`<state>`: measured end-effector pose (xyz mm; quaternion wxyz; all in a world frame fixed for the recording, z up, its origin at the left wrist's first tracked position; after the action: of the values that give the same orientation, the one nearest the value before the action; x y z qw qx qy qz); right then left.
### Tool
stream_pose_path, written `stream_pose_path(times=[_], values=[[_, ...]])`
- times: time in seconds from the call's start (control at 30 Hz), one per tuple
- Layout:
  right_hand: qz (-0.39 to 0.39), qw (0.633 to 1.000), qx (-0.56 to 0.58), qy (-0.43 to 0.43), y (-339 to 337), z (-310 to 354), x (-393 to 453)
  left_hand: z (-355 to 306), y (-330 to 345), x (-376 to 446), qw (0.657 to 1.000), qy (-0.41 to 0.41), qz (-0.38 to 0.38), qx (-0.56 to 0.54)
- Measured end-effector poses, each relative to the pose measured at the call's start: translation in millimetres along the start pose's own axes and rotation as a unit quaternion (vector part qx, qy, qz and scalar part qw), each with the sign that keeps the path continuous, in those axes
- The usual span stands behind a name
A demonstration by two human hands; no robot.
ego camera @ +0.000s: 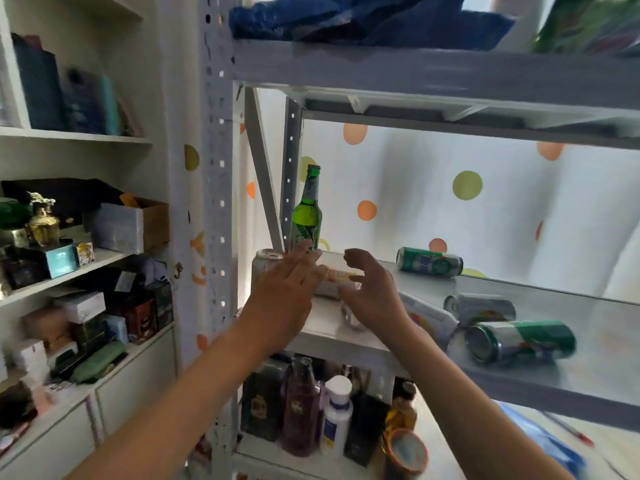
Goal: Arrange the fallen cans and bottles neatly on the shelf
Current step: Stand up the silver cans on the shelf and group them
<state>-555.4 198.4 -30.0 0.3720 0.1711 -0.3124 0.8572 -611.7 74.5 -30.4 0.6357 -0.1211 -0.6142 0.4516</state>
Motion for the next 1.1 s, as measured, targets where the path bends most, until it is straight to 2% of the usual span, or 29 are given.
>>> stream_pose_path(times=[0.13,0.2,0.27,0.4,0.57,0.73,0.87,1.1], values=[[-0.020,0.999,-0.046,-0.003,-28.6,-0.8,2.7,-11.4,0.0,17.2,1.000,0.006,-0.016,-0.013],[-0.014,0.997,-0.072,0.007,-39.6,-2.8,7.7,-12.7,10.6,29.4,0.999,0.005,0.005,-0.039],[-0.008,0.996,-0.091,0.005,-47.3,-4.0,15.5,-10.7,26.6,43.0,0.998,-0.013,0.051,-0.042],[0.037,0.991,-0.127,-0.017,-49.5,-3.7,34.5,2.0,63.9,64.9,0.974,-0.072,0.212,0.032],[0.101,0.983,-0.150,-0.024,-42.4,-9.4,53.0,19.1,95.4,85.4,0.945,-0.077,0.296,0.116],[0.124,0.981,-0.143,-0.033,-41.7,-19.5,63.1,19.1,119.3,92.7,0.936,-0.038,0.326,0.125],[0.111,0.981,-0.158,-0.024,-49.9,-32.5,74.8,17.3,132.1,97.6,0.928,-0.004,0.349,0.134],[0.119,0.980,-0.160,-0.004,-49.4,-41.5,83.2,18.1,138.6,104.3,0.908,0.012,0.372,0.192]])
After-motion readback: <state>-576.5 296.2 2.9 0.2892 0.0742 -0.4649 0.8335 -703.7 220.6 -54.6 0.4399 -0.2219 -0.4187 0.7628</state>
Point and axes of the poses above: each hand's wrist, its own x-axis towards the middle knuckle, its own y-axis out of the palm, z = x × y, the point moved 9 cm from there along x, towards the middle knuckle, and after that the axes turned 8 degrees about x, right-handed, at the moved point
